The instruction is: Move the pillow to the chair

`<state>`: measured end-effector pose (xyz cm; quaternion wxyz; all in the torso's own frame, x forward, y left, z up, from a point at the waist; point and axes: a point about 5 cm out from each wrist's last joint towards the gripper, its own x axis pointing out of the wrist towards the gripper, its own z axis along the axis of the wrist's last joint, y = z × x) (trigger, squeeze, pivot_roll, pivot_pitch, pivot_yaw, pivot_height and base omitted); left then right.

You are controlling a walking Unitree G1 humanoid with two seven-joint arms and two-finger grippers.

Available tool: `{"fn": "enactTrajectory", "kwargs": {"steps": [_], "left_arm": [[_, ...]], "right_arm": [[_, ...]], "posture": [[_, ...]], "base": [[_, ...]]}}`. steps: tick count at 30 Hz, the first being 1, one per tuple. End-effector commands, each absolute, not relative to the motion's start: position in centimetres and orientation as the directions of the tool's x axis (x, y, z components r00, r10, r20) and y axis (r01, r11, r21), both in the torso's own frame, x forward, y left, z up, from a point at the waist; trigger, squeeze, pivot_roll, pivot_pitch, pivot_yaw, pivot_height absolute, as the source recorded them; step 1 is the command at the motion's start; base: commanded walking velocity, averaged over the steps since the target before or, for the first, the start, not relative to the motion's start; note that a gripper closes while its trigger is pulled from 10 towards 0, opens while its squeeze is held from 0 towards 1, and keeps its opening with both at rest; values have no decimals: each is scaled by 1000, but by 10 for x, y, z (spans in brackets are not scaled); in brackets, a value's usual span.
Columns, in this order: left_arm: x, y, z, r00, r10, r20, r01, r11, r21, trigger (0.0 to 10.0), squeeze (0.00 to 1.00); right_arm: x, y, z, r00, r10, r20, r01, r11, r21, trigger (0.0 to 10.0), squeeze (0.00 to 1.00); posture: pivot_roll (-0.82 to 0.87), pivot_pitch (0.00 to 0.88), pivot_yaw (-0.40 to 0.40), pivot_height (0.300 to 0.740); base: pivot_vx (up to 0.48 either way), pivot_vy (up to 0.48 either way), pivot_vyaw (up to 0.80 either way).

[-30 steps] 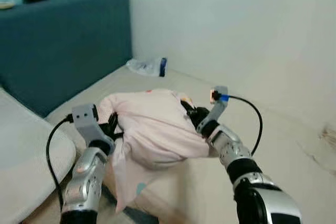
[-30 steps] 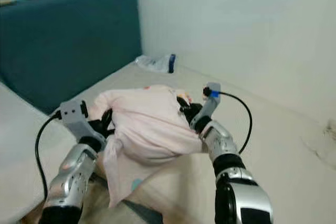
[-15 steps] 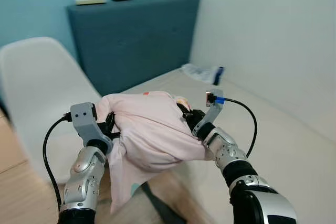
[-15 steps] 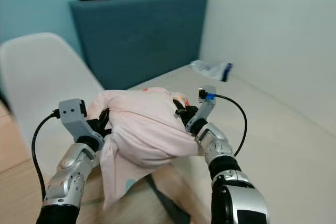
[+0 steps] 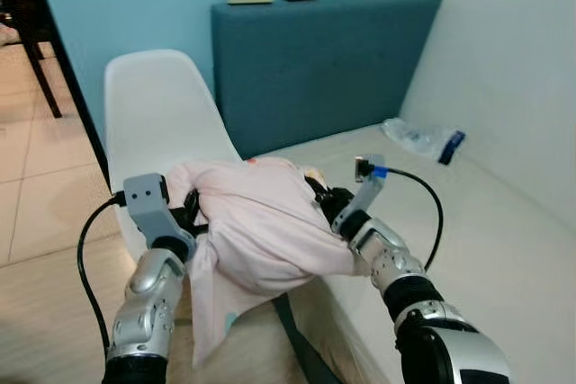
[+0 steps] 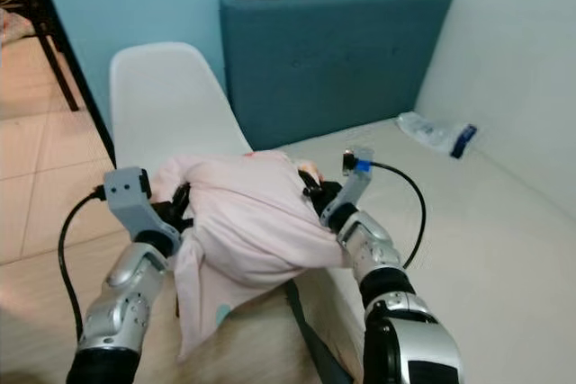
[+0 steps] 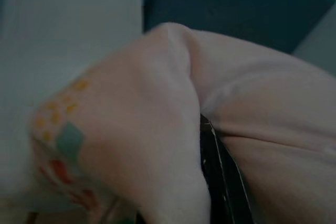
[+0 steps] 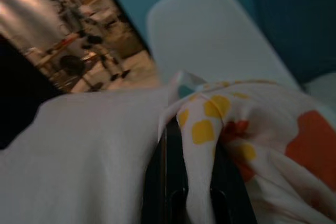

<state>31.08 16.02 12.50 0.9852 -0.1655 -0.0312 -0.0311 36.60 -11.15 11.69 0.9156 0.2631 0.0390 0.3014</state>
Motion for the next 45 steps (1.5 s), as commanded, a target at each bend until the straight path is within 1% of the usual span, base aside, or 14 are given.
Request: {"fn": "enactTrajectory", "kwargs": {"steps": [1,9,10,11,12,14,15,21,33,45], "left_arm": [[314,142,132,988,-113,101,139,937,-319,10000,0],[315,143,132,989,-113,100,139,938,-318,10000,0],[316,142,132,989,-113,100,139,938,-318,10000,0],[316,142,132,989,-113,99,139,938,-318,10000,0],[316,142,132,989,-113,99,139,938,-318,10000,0],[316,141,131,989,-115,96,140,938,-319,10000,0],[316,141,131,989,-116,94,141,938,-318,10000,0],[317,138,132,986,-131,103,158,932,-325,10000,0],[319,134,132,984,-144,103,169,938,-302,10000,0],[319,133,132,982,-152,112,179,936,-303,10000,0]], "right_arm": [[367,-99,127,776,614,145,-597,639,485,10000,0],[367,-100,124,786,606,121,-580,657,481,10000,0],[367,-101,123,793,600,107,-570,668,478,10000,0],[368,-103,119,813,578,64,-537,704,464,10000,0],[368,-103,119,813,578,64,-537,704,464,10000,0],[369,-109,111,856,517,-26,-450,768,456,10000,0],[369,-110,110,859,512,-31,-444,772,455,10000,0],[371,-113,111,869,495,-25,-428,774,466,10000,0],[372,-112,114,865,502,-18,-439,773,457,10000,0],[372,-112,114,864,502,-18,-439,772,459,10000,0]], "posture": [[135,0,-76,735],[134,0,-75,735],[135,0,-75,735],[135,0,-76,735],[135,0,-76,735],[136,0,-77,735],[135,0,-77,735],[132,0,-75,735],[126,0,-73,735],[117,0,-69,735]], "base": [[0,0,788],[0,0,788],[0,0,788],[0,0,656],[0,0,656],[0,0,0],[0,0,0],[0,0,0],[0,0,0],[295,0,0]]}}
